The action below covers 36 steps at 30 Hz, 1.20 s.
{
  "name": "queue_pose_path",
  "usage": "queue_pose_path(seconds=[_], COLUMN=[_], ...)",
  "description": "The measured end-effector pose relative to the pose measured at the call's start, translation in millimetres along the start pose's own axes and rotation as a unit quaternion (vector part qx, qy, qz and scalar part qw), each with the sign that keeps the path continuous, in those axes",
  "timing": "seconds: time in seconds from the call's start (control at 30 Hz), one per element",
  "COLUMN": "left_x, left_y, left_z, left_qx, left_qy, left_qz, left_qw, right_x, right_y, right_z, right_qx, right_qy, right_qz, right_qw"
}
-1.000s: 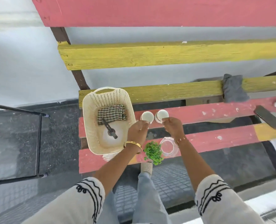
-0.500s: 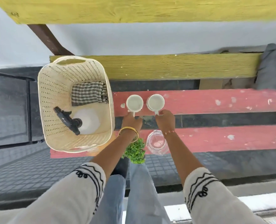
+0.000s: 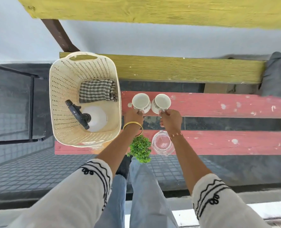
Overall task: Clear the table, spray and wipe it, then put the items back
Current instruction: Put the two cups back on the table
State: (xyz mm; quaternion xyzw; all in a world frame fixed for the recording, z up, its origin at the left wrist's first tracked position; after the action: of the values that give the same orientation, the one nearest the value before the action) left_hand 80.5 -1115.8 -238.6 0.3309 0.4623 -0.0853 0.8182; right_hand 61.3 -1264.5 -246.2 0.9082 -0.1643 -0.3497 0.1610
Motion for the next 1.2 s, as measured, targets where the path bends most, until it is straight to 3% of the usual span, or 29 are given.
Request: queue_pose_path(seconds=[0.3,0.53,0.77,1.2], left_x=[-88,-155,-209,-247], left_y=[64,138,225,384], left_z=[12,-15,-78,-244], left_qx=[-0.028,-0.014,-0.044,-0.156], left_qy=[-0.101,-0.179,-0.238,-0.177], left_qz=[0.033,0.093,0.195,0.325], left_qw=[0.994,0.979,0.950,0.916], right_x=[-77,-158,-257,-408], right_y=[-4,-16,-71,-245], right_z=[-68,-125,-176,-240], right_qx=[0.061,0.078,0.117,0.133], right_qy=[0.085,0.206,0.287,0.405], right_qz=[0.065,0.077,0.032,-0.114], right_qw=[0.992,0.972,0.950,0.897])
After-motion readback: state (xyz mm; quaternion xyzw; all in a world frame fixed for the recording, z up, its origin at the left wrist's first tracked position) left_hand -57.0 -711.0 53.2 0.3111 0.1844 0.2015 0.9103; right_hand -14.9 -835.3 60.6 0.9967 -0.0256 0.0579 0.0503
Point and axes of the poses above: each hand's wrist, its own x-axis towards the middle knuckle, its own y-axis out of the back of the hand, z = x × y, the point moved 4 cm from there along x, towards the middle knuckle, and after that the axes turned 13 degrees about x, right-handed, at the moved point
